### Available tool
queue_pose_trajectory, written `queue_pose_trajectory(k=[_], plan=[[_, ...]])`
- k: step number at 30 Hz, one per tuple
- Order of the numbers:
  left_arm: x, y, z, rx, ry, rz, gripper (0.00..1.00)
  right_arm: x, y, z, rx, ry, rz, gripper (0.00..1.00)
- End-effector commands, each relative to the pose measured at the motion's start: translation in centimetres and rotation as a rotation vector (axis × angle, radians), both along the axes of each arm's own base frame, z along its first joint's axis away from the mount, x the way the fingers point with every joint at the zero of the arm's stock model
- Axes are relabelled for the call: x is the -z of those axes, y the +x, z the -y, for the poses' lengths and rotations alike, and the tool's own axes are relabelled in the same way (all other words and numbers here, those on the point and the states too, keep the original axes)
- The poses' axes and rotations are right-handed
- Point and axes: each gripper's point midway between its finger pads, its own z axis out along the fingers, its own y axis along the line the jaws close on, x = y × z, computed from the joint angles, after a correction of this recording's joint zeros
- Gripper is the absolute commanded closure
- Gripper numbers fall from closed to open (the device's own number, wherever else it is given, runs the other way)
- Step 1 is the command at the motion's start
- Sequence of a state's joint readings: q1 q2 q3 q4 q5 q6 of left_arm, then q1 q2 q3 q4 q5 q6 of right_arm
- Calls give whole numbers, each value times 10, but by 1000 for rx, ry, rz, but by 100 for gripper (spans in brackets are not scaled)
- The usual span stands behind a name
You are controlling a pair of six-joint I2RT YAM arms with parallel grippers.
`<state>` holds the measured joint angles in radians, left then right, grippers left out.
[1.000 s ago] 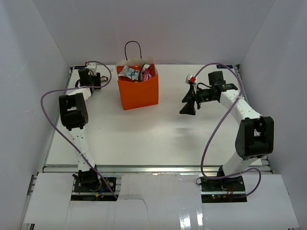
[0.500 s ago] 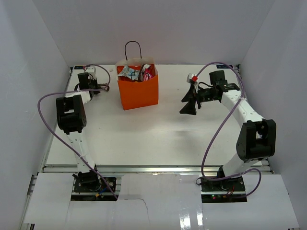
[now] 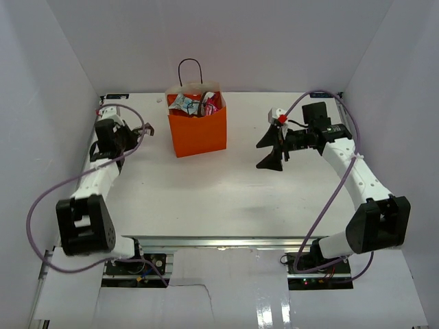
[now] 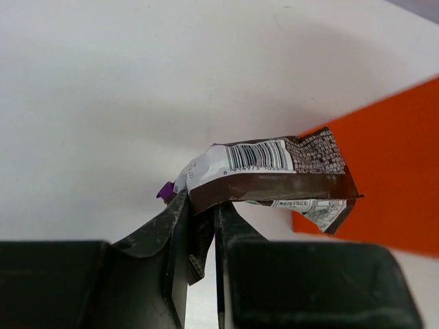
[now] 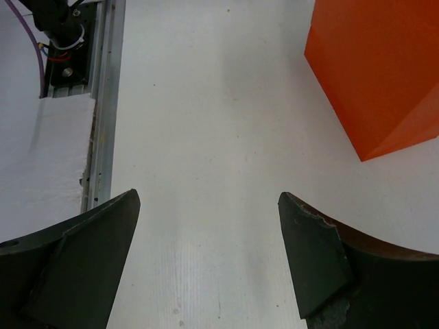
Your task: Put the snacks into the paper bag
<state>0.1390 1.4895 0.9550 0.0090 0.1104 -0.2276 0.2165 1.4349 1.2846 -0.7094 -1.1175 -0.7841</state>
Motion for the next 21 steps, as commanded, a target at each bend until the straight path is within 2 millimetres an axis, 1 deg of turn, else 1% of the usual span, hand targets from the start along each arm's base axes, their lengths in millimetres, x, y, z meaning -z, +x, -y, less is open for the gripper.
queue_pose_trajectory(k=[1, 3, 4, 5, 6, 7, 8, 9, 10, 11, 12, 13, 14, 15, 16, 17, 18, 19, 20, 21], plan=[[-16, -49, 22, -11, -117, 10, 100, -9, -28, -11, -79, 25, 26, 13], [-18, -71, 33, 5, -162, -1, 100, -12, -37, -16, -97, 16, 49, 13], [-23, -87, 38, 11, -178, 21, 100, -16, -47, -24, -131, 15, 68, 13], [-23, -97, 48, 44, -213, 9, 100, -14, -53, -28, -145, 8, 71, 13], [-20, -107, 57, 60, -257, -6, 100, -13, -62, -36, -175, -8, 92, 13], [-21, -115, 64, 77, -282, -12, 100, -14, -67, -39, -185, -16, 113, 13], [-27, -129, 75, 116, -311, -17, 100, -13, -71, -43, -198, -29, 124, 13], [-24, -138, 85, 138, -347, -34, 100, -11, -77, -50, -218, -51, 150, 13], [-26, -146, 91, 157, -369, -38, 100, -10, -79, -53, -227, -60, 162, 13], [-33, -158, 97, 180, -391, -23, 100, -11, -81, -57, -238, -65, 174, 13], [-37, -169, 110, 243, -428, -22, 100, -11, -85, -61, -256, -73, 191, 13], [-34, -179, 117, 258, -477, -46, 100, -9, -84, -64, -265, -77, 198, 12], [-46, -192, 129, 327, -509, -18, 100, -8, -85, -66, -272, -83, 208, 12], [-48, -201, 136, 359, -529, -15, 100, -8, -88, -71, -298, -80, 230, 12], [-45, -210, 142, 376, -573, -35, 100, -7, -89, -74, -313, -76, 247, 12], [-48, -218, 147, 408, -592, -31, 100, -8, -92, -77, -331, -68, 257, 12], [-56, -230, 155, 456, -610, -8, 100, -7, -97, -81, -369, -58, 292, 12], [-57, -236, 158, 463, -641, -13, 100, -7, -99, -83, -391, -50, 309, 12], [-59, -246, 162, 499, -650, 5, 100, -7, -107, -88, -430, -37, 330, 11], [-59, -251, 164, 508, -658, 6, 100, -6, -109, -92, -452, -33, 351, 11]])
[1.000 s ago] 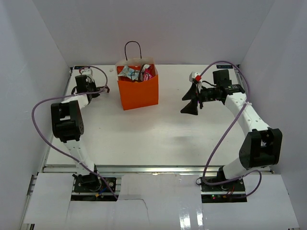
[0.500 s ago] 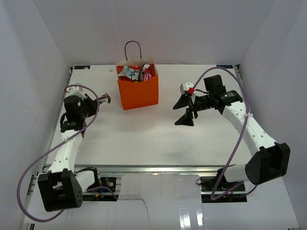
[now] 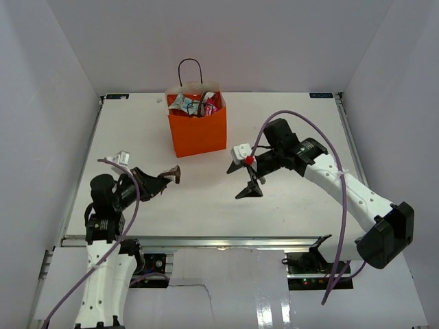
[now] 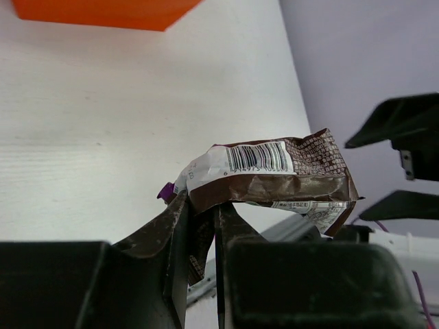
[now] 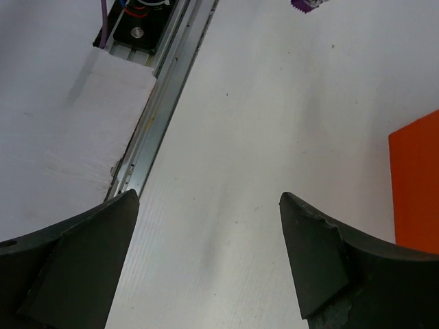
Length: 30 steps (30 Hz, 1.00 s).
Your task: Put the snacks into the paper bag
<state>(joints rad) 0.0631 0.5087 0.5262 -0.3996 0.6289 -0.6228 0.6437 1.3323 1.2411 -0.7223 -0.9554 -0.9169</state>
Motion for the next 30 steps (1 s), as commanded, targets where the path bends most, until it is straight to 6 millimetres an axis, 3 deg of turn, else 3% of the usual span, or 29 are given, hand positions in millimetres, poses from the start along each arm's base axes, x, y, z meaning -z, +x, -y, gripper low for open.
queue_pose_trajectory(k=[1, 10, 16, 24, 27, 30], plan=[[-3, -35, 24, 138, -114, -34, 100, -10, -7, -16, -123, 71, 156, 11], [5, -56, 37, 247, -168, -57, 100, 3, -41, -34, -341, 80, 335, 10], [9, -59, 42, 289, -194, -79, 100, 2, -46, -43, -394, 82, 470, 9], [13, -67, 56, 405, -221, -124, 100, 34, -55, -59, -504, 31, 682, 7], [13, -68, 69, 460, -212, -143, 100, 20, -54, -73, -453, 72, 686, 7], [18, -73, 83, 509, -193, -176, 100, 2, -39, -88, -348, 90, 738, 7]])
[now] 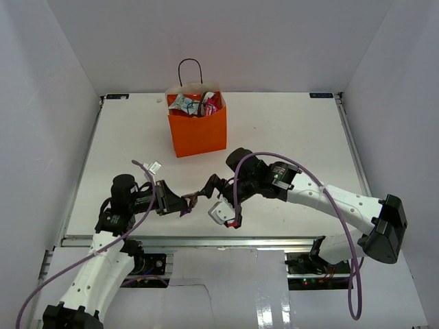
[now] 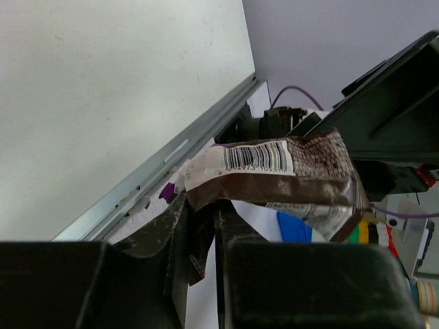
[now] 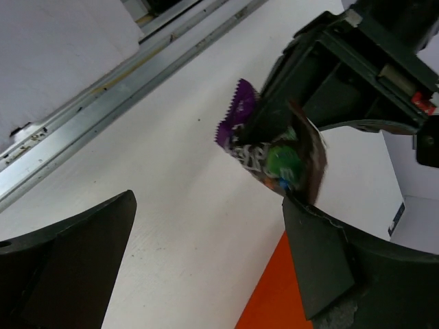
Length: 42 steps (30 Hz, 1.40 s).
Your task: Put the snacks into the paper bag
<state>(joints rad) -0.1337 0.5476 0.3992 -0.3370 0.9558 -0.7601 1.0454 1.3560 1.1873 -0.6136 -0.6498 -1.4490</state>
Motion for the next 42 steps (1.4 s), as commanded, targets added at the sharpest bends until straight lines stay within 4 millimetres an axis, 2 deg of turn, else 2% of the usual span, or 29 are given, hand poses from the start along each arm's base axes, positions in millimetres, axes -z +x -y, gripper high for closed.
queue_pose_trajectory(k=[1, 4, 7, 11, 16, 23, 27, 33, 34, 36, 38, 40, 41, 42], plan=[[-1, 3, 13, 45, 15, 9, 100, -36, 26, -23, 110, 122, 90, 7], [4, -2, 24, 106, 25, -17, 100, -49, 31, -26, 141, 151, 97, 7], [4, -4, 29, 144, 22, -19, 100, -49, 14, -19, 67, 145, 68, 7], [2, -2, 33, 170, 22, -17, 100, -31, 1, -14, 27, 103, 14, 9], [-1, 2, 36, 184, 19, -8, 100, -4, -12, -7, -11, 35, -27, 18], [-2, -1, 39, 215, 8, -10, 100, 15, -1, -21, 35, -20, -69, 30], [-2, -3, 40, 227, 5, -12, 100, 10, 1, -32, 45, -19, -98, 37], [-7, -3, 41, 231, -3, -3, 98, 22, 8, -35, 63, -52, -87, 55], [-7, -4, 41, 235, -5, -1, 97, 25, 6, -33, 57, -64, -88, 60], [-9, -4, 41, 236, -6, 2, 95, 25, 8, -32, 61, -69, -79, 65], [-10, -3, 41, 237, -7, 6, 90, 26, 9, -30, 64, -74, -68, 76], [-13, -2, 41, 233, -6, 17, 85, 26, 11, -28, 74, -78, -57, 80], [-14, -1, 41, 222, -1, 19, 73, 27, 10, -26, 75, -82, -57, 81], [-16, 1, 40, 217, 8, 33, 66, 27, 10, -26, 77, -81, -56, 81]])
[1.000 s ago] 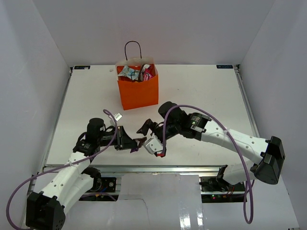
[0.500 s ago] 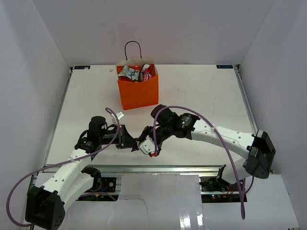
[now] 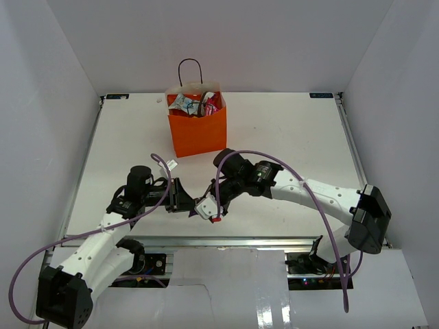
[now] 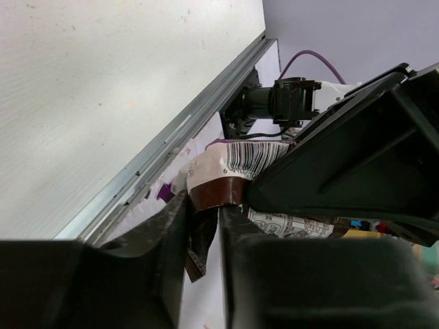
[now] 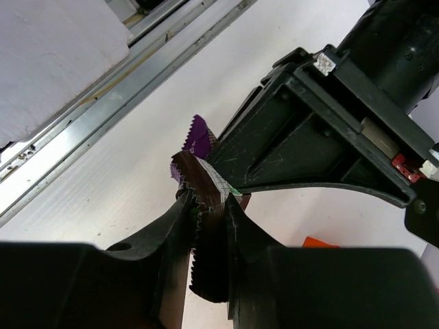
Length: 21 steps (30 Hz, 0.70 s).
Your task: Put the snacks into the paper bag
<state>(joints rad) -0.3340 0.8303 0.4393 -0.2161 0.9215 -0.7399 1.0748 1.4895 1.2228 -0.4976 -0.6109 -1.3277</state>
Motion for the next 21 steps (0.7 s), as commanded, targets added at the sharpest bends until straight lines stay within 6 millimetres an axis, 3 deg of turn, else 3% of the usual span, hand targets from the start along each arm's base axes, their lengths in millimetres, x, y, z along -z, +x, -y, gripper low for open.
queue_pose_trajectory(k=[1, 2, 3, 7, 8, 14, 17, 18, 21], plan=[[-45, 6, 5, 36, -53, 149, 60, 2, -2, 8, 15, -41, 2, 82], [-45, 7, 3, 20, -35, 151, 44, 1, -2, 10, 20, -41, 1, 82], [-47, 9, 2, 14, -20, 163, 39, 1, -1, 11, 37, -44, -11, 82], [-73, 23, -7, -44, 70, 284, 31, -15, 3, 22, 104, -20, -104, 84], [-69, 26, -13, -81, 117, 273, 30, -19, 5, 25, 117, -12, -121, 84], [-94, 35, -43, -274, 230, 378, 27, -54, 24, 50, 241, 65, -236, 85], [-96, 36, -56, -370, 255, 400, 26, -90, 36, 52, 287, 132, -254, 85], [-95, 38, -61, -399, 265, 403, 26, -119, 43, 48, 292, 188, -237, 85], [-92, 33, -64, -428, 254, 397, 25, -171, 72, 41, 378, 286, -298, 87]])
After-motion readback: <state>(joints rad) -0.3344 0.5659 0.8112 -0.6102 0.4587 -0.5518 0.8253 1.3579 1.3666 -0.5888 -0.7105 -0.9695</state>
